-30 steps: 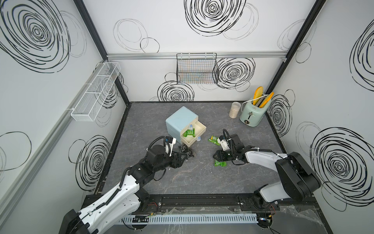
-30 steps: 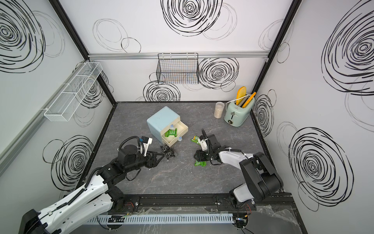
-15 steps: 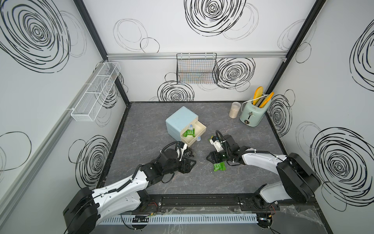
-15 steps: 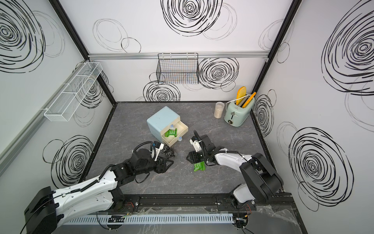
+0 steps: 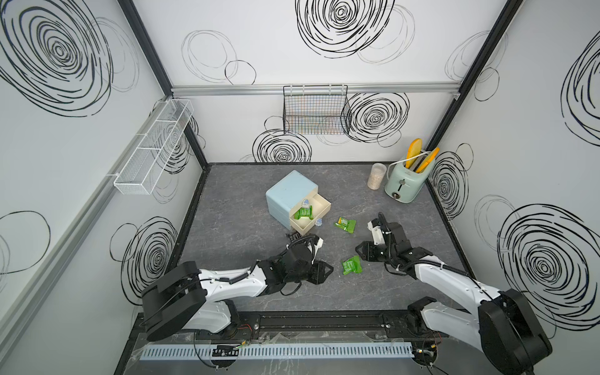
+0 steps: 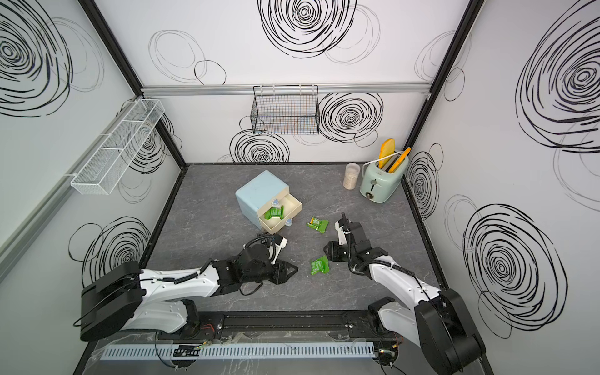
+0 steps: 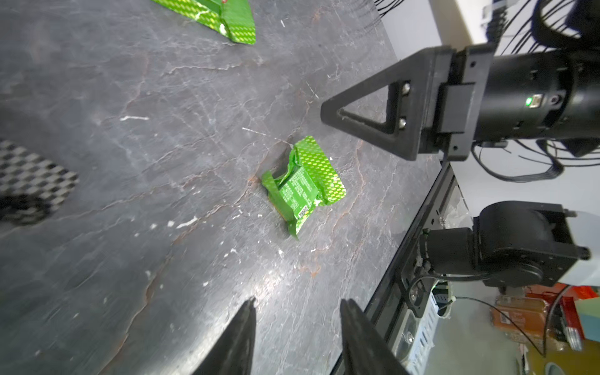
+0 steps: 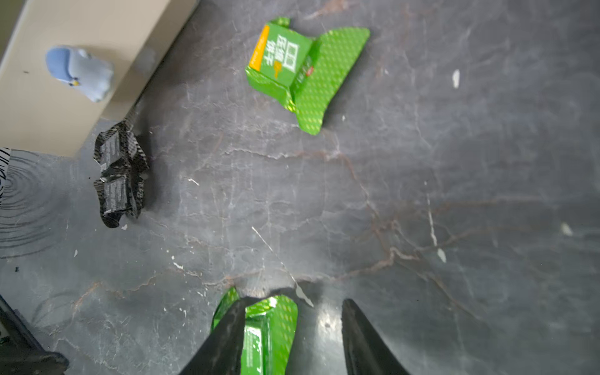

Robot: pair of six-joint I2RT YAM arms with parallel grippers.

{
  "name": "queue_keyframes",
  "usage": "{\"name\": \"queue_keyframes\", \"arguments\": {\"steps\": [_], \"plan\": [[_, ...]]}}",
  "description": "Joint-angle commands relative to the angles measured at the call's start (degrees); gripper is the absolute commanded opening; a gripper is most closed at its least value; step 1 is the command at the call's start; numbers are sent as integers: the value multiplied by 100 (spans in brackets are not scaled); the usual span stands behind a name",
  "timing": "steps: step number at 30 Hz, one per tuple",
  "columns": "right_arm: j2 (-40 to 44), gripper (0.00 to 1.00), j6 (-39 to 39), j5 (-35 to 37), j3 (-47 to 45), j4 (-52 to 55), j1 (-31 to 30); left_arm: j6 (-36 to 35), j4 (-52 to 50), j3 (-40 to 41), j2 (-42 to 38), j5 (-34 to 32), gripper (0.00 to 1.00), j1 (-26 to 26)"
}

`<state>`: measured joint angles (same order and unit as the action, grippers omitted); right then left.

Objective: Place the cookies into the drawer by color
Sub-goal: Pick up the cookie at the center of the board.

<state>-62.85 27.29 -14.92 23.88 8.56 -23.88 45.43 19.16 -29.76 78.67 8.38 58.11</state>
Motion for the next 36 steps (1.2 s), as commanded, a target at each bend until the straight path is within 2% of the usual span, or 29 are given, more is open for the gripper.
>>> {"name": "queue_keyframes", "arguments": {"steps": [1,7,15,21,28,36], "plan": [[97,47,178,-375,-138,169,58,351,706,-269,340,-209,42,124],[49,39,281,-774,-389,-109,58,434,868,-664,1067,-329,35,314],[-121,34,295,-1133,-527,-342,50,483,835,-1046,1772,-403,32,349],[-284,28,281,-1224,-569,-467,48,502,782,-1204,2075,-478,31,342],[-268,12,260,-1242,-551,-460,44,502,802,-1401,2410,-409,31,324],[-219,4,225,-1294,-542,-450,44,477,899,-1490,2627,-272,32,291]]}}
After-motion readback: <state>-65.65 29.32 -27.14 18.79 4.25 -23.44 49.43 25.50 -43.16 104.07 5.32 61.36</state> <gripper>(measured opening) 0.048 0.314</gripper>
